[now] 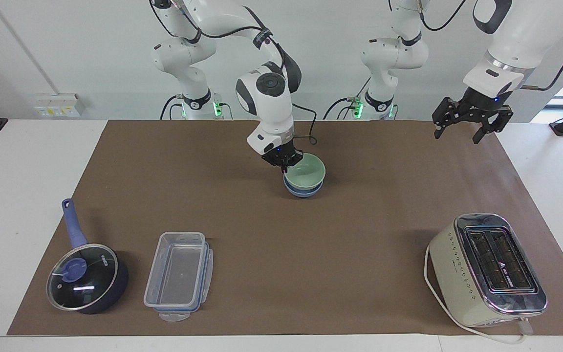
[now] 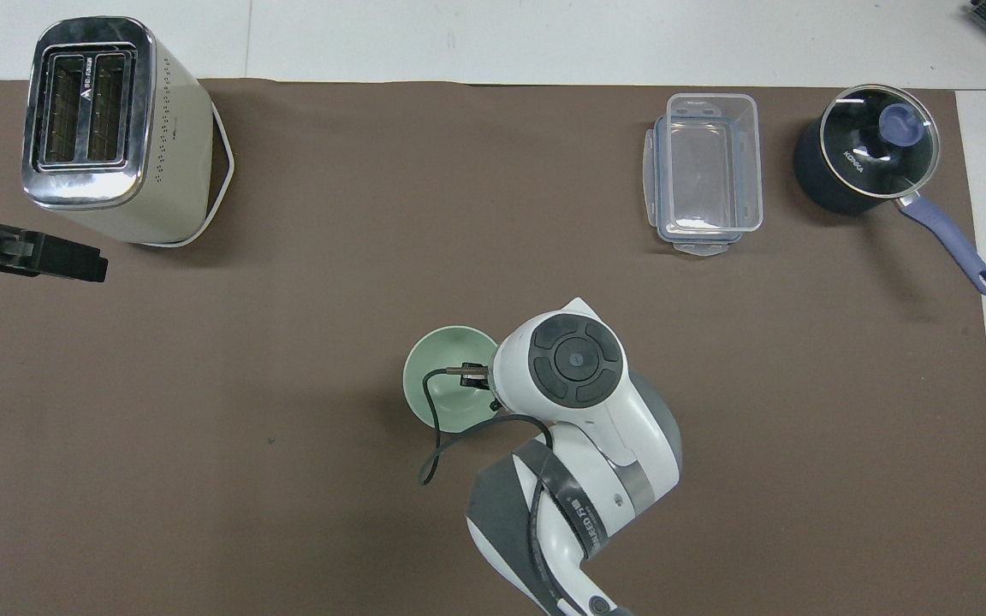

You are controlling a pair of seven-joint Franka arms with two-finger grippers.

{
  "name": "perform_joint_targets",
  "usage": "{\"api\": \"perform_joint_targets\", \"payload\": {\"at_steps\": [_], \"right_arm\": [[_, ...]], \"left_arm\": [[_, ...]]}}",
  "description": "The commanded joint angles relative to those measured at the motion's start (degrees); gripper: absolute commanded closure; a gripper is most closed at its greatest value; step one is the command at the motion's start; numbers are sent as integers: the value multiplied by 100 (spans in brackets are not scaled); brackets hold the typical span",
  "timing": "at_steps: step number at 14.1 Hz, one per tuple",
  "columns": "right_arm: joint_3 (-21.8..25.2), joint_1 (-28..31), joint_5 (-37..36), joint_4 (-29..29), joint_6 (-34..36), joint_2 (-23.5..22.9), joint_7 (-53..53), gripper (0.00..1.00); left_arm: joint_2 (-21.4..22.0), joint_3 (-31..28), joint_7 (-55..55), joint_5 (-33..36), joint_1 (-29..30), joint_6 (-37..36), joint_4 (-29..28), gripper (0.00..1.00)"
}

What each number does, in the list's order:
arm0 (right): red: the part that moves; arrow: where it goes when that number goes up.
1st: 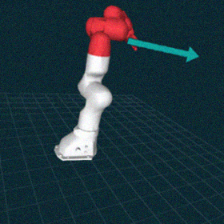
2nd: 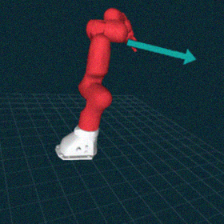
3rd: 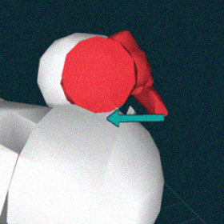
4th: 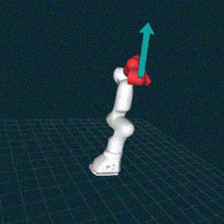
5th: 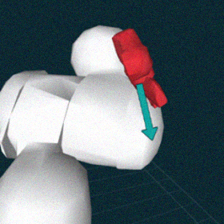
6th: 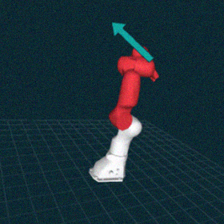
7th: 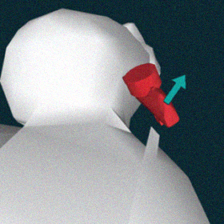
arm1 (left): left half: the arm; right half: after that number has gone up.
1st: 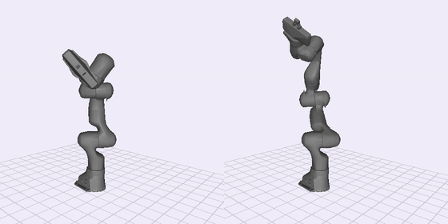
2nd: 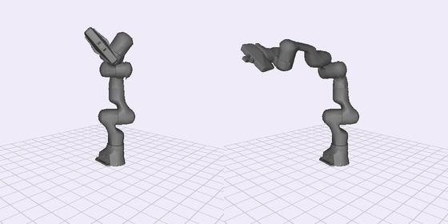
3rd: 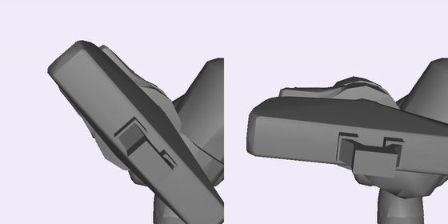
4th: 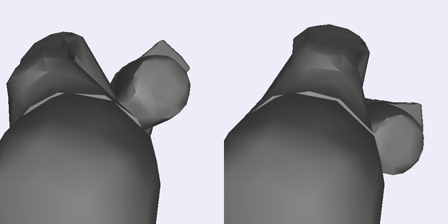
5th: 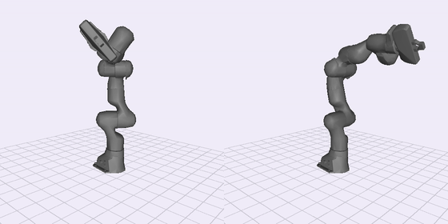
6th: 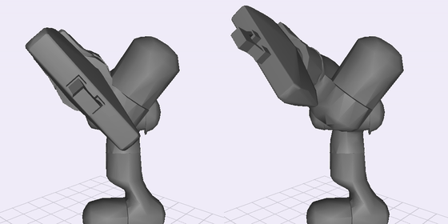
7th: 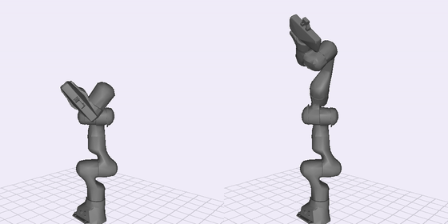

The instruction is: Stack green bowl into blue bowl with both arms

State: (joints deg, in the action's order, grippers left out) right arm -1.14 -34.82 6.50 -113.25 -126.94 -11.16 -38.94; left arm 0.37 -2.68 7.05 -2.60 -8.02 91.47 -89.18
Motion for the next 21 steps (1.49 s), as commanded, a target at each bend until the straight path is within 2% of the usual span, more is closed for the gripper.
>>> {"api": "perform_joint_targets", "payload": {"at_steps": [1, 6, 18, 21], "right_arm": [[8, -8, 150, -162, -147, 61, -61, 100], [8, -8, 150, -179, -392, -9, -104, 100], [8, 1, 150, -179, -437, -132, -43, 100], [8, 1, 150, -180, -420, -132, -43, 58]], "left_arm": [[15, 48, 130, 120, 99, -305, 94, 0], [77, 13, 218, 252, 143, -691, 103, 0], [86, -40, 236, 190, 266, -744, 103, 0], [77, -40, 218, 190, 266, -727, 103, 0]]}}
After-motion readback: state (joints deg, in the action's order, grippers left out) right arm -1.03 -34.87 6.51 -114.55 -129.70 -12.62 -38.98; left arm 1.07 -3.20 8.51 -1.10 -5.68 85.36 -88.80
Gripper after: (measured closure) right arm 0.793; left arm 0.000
